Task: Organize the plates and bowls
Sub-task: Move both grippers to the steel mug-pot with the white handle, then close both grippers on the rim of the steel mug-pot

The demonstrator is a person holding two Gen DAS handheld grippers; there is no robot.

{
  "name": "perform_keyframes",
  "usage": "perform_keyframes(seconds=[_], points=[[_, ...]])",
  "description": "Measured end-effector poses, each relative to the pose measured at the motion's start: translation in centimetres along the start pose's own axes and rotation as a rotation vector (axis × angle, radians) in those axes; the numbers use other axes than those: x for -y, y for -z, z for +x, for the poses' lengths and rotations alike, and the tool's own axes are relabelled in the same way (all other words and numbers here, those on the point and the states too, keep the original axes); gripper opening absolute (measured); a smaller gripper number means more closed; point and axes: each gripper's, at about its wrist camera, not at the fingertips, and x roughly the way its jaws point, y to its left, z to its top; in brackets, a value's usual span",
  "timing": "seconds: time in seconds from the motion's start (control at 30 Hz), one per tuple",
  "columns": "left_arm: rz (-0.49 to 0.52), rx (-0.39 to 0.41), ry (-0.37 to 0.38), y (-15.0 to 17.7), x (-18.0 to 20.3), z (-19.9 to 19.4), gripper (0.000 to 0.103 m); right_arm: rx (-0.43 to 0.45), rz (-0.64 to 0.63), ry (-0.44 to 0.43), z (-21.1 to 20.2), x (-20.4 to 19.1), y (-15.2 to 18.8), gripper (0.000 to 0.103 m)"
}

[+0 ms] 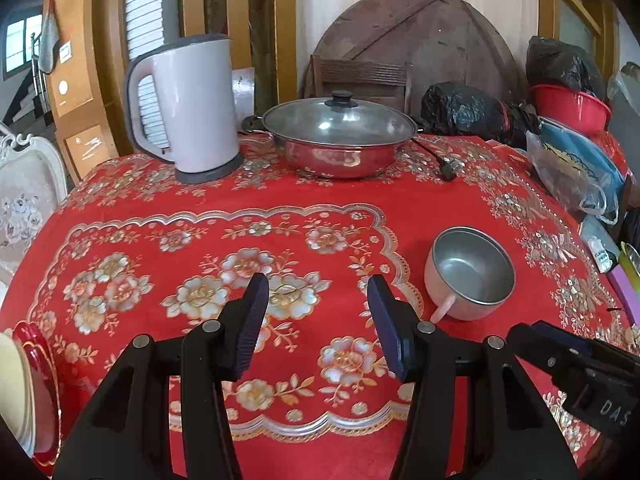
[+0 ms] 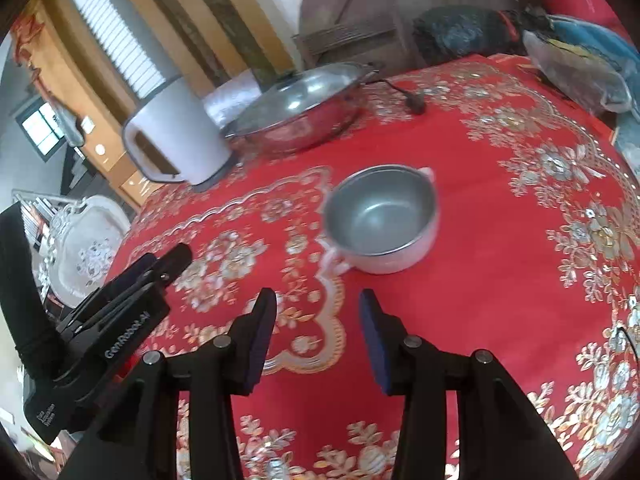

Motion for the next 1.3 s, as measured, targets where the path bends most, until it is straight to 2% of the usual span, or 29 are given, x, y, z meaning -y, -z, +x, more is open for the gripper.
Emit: perform_keyframes(seconds=[0.47, 0.63, 0.7, 0.8, 0.93, 1.0, 1.17, 1.3], points=[[0.027, -0.024, -0.001, -1.6, 0.9, 3.5, 0.051, -0.015, 0.074, 0.056, 1.8, 4.0, -1.7, 0.043], [0.034, -0.049, 0.053, -3.8, 1.3, 5.3, 0.051, -0.014, 0.118, 0.089, 2.5, 5.6, -2.9, 0.043], [0.037, -0.087, 0.104, -4.9, 1.7, 6.4, 0.051, -0.016, 0.142, 0.099, 2.9, 6.2, -3.6, 0.043], [0.018, -0.184, 0.206, -6.3, 2.4, 8.3, 0.051, -0.038, 0.171, 0.094, 4.0, 6.8, -4.5, 0.043], [0.028, -0.242, 0.273, -6.9, 4.0, 9.2, 0.051, -0.065, 0.165, 0.100, 5.4, 6.7, -5.3, 0.043], [0.048, -0.299, 0.307, -6.8, 5.1, 9.8, 0.051, -0.079, 0.150, 0.119, 6.0, 6.5, -5.4, 0.043], [0.073, -0.443, 0.327, -6.0, 7.2, 11.8, 0.051, -0.110, 0.125, 0.141, 6.8, 6.5, -5.5, 0.043], [0.116, -0.475, 0.301, -5.8, 8.6, 12.6, 0.051, -0.119, 0.101, 0.152, 7.0, 6.4, -5.6, 0.043]])
